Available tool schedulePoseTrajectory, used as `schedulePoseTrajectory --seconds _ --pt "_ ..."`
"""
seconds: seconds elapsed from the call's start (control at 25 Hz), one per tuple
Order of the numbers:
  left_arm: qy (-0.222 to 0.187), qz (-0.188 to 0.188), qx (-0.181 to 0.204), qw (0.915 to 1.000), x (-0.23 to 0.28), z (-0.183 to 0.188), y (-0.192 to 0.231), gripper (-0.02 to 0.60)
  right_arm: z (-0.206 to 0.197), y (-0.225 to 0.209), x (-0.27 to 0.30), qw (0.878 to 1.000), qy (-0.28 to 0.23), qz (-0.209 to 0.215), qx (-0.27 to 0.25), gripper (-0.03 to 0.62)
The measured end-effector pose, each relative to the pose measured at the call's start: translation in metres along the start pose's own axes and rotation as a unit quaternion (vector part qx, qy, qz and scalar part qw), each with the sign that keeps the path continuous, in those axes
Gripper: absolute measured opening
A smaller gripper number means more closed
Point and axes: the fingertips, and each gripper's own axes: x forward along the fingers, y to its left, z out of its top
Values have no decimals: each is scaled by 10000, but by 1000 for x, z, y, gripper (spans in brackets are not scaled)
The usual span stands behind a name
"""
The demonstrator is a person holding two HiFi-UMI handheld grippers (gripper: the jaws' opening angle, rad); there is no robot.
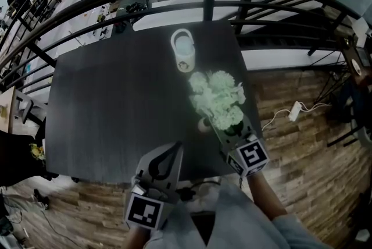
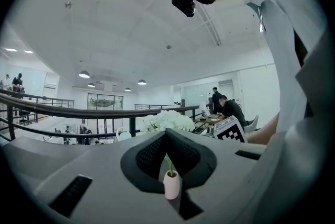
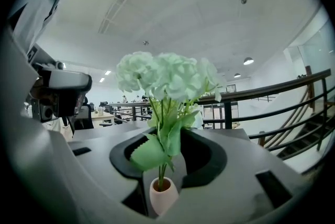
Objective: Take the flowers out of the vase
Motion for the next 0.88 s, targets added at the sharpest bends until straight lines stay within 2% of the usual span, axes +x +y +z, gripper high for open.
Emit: schedulePoseTrajectory --seconds 0.28,0.6,0.88 --pt "-66 -36 74 9999 2 1 0 -3 15 1 -1 9998 -155 30 -133 141" --pt "-209 -15 137 9997 1 18 0 -3 45 -5 -7 9990 -372 -104 -214 130" --pt "-286 13 133 9995 0 23 5 -3 73 2 -7 9974 -584 -40 -421 130"
